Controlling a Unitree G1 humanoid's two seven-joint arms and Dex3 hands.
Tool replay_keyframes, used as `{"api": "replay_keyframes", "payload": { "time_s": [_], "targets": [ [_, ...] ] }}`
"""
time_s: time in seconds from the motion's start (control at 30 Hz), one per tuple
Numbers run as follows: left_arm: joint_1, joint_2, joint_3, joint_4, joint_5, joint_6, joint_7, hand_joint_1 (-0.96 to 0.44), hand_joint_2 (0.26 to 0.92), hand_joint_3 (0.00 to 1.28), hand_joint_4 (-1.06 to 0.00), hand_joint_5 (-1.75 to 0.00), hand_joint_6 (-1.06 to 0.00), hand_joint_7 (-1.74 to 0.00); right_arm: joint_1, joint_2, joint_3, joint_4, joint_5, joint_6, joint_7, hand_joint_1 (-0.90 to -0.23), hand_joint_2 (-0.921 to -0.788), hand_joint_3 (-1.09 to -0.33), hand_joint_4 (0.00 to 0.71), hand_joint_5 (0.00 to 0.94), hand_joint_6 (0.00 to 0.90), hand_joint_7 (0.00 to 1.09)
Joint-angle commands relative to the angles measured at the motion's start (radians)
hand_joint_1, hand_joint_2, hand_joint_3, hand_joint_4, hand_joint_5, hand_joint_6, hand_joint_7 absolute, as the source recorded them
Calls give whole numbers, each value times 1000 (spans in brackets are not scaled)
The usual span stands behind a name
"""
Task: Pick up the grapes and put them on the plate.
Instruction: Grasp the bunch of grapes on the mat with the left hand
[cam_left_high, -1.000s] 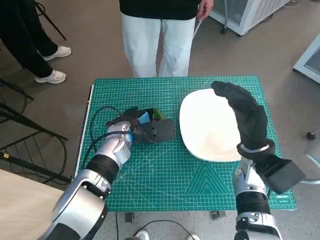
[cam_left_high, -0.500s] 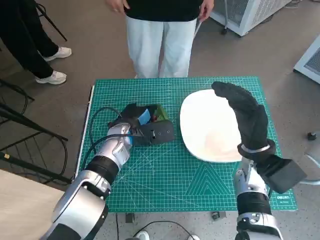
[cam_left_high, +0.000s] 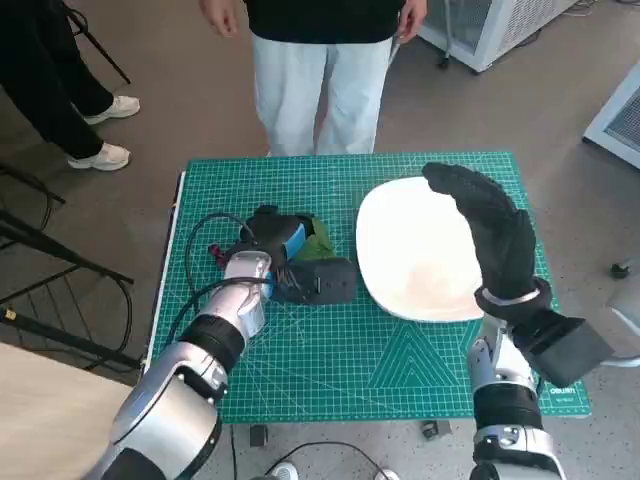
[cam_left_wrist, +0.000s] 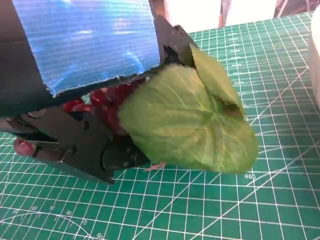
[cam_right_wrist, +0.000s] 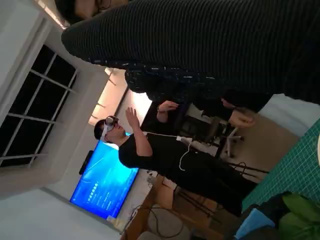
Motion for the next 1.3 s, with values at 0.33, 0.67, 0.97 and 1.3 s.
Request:
{"api": "replay_keyframes", "payload": {
  "time_s": [0.33,0.67,0.97,1.3],
  "targets": [
    [23,-2,7,24,-17,11,-15,3,920,413,-263,-1612,-280,-1542,18,-8,7,-1,2,25,20,-544,-921,-631,224,0,43,290],
    [23,0,12,26,-25,10,-23,3,921,411,-269,-1593,-274,-1560,21,-9,5,-4,12,30,34,-545,-921,-630,224,0,44,289],
    [24,-2,14,26,-25,20,-24,3,921,416,-264,-1599,-269,-1565,22,-9,4,-4,20,34,43,-545,-921,-630,223,0,44,287],
    [23,-2,14,17,-22,30,-23,2,921,405,-276,-1585,-279,-1554,25,-8,1,-7,23,37,49,-545,-921,-628,224,0,46,285]
  ]
}}
